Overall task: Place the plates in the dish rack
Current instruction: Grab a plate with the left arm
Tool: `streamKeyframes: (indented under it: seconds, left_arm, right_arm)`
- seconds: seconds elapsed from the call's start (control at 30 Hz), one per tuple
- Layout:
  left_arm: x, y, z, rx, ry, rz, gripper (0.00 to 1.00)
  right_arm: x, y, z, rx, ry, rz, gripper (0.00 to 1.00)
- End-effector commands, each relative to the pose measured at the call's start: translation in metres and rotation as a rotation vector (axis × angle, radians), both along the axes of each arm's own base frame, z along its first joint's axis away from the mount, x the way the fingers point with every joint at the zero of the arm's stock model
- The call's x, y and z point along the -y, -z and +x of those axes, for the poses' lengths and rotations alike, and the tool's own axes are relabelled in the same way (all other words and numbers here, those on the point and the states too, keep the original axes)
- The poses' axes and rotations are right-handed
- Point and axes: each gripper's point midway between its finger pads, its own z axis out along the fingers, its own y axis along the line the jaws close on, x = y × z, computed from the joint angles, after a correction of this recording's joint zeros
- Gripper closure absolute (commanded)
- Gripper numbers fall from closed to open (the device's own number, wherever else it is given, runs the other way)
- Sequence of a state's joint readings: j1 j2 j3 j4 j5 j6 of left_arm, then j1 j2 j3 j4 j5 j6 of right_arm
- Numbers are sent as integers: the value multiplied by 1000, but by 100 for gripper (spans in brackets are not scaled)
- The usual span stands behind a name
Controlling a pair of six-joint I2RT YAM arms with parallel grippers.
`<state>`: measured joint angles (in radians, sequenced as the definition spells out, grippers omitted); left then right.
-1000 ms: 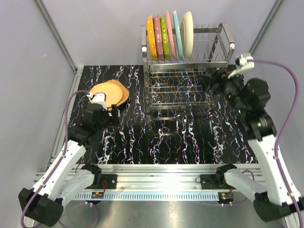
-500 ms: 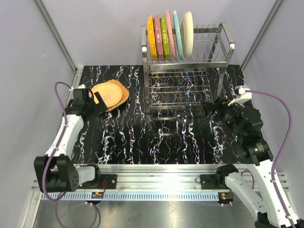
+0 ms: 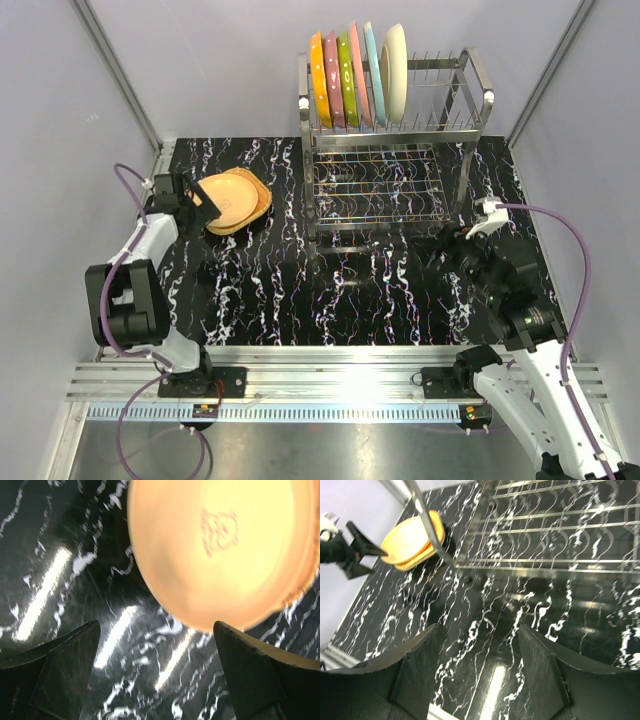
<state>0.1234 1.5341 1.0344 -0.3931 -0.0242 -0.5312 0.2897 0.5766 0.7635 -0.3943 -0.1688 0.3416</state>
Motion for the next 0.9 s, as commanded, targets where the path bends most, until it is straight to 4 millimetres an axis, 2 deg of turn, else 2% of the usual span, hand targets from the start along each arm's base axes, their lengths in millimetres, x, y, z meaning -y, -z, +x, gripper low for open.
streamKeyframes:
  seconds: [0.0, 0.1, 0.2, 0.23, 0.33, 0.37, 0.43, 0.47, 0.53, 0.57, 0.73, 0.83, 0.87]
  left_arm:
    - [-22, -11, 33, 102, -83, -34, 4]
    - [-24, -2, 42, 122, -95, -86, 21]
    - [-26, 3, 48, 121, -87, -79, 26]
    - [-27, 5, 49, 116, -90, -78, 32]
    - [-27, 5, 50, 116, -86, -77, 43]
    - [-27, 7, 49, 113, -88, -76, 54]
    - [-29, 3, 49, 121, -92, -65, 64]
    - [-29, 3, 49, 121, -92, -63, 78]
    - [-28, -1, 48, 118, -86, -63, 88]
    - [-29, -6, 48, 125, -85, -62, 97]
    - [-27, -28, 43, 167, -86, -65, 100]
    - [-18, -46, 37, 213, -69, -92, 100]
    - [-15, -61, 35, 249, -59, -100, 100]
  right_arm:
    - [-15, -4, -5, 1, -81, 43, 30]
    - [-16, -5, -5, 6, -88, 41, 31]
    - [-18, -1, -5, -4, -93, 44, 31]
    - [-19, -1, -5, -5, -98, 48, 31]
    - [-20, 2, -4, -16, -105, 51, 32]
    - [-21, 4, -4, -20, -106, 52, 33]
    - [-20, 3, -4, -16, -104, 54, 33]
    - [-20, 4, -4, -18, -104, 55, 33]
    - [-21, 5, -3, -21, -105, 56, 33]
    - [-21, 8, -3, -30, -105, 55, 33]
    - [-21, 7, -4, -32, -110, 52, 33]
    - [-22, 5, -7, -23, -124, 47, 34]
    - [-23, 3, -9, -15, -132, 48, 34]
